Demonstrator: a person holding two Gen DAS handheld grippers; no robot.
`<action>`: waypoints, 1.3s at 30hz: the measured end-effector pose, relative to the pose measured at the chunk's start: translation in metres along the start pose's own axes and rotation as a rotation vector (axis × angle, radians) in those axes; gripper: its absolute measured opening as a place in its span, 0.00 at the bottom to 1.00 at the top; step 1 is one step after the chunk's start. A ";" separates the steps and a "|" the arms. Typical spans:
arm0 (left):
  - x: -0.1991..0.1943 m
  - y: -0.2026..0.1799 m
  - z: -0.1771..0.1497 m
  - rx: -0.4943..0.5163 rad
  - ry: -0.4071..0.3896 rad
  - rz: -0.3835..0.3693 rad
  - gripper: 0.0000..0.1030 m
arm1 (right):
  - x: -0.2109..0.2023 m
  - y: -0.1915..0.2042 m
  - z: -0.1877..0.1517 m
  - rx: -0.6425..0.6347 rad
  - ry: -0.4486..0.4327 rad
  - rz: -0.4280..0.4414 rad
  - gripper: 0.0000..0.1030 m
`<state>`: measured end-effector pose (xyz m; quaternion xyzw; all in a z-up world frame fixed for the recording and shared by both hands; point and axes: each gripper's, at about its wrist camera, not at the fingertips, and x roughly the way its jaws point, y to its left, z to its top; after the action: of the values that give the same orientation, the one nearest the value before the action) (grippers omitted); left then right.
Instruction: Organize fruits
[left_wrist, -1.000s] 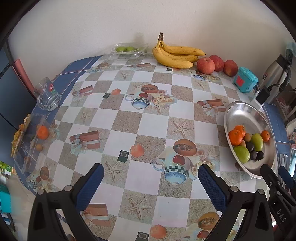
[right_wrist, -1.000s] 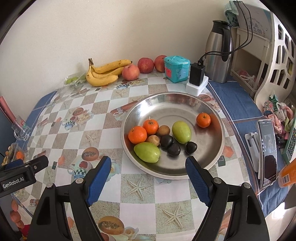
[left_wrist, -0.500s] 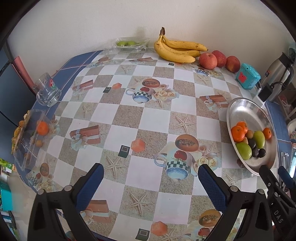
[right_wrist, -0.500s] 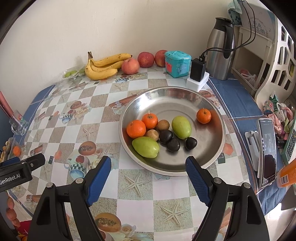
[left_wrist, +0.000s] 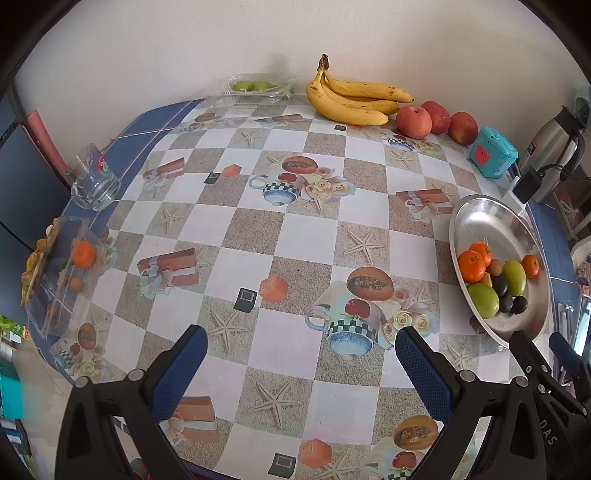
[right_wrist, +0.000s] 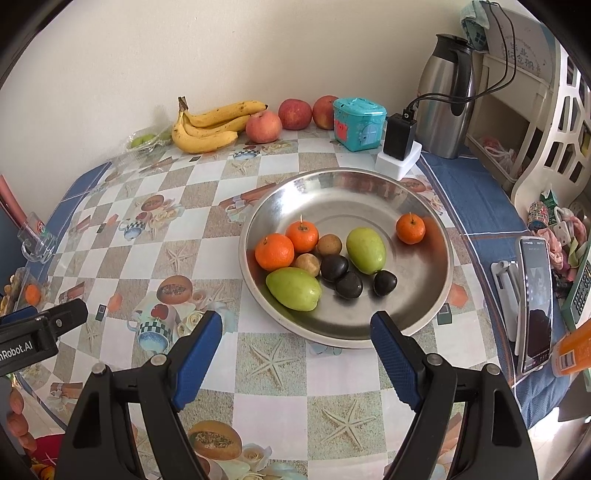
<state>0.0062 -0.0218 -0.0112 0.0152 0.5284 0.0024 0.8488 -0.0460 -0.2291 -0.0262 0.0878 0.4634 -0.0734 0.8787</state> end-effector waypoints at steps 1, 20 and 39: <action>0.000 0.000 0.000 0.000 0.000 0.000 1.00 | 0.000 0.000 0.000 -0.001 0.000 -0.001 0.81; 0.002 0.000 -0.002 0.000 0.007 0.005 1.00 | 0.000 0.001 0.000 -0.007 0.008 -0.005 0.81; 0.001 0.000 -0.001 -0.002 0.008 0.007 1.00 | 0.001 0.001 -0.001 -0.010 0.011 -0.006 0.81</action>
<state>0.0053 -0.0218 -0.0127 0.0164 0.5316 0.0059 0.8468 -0.0458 -0.2278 -0.0271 0.0825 0.4689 -0.0733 0.8763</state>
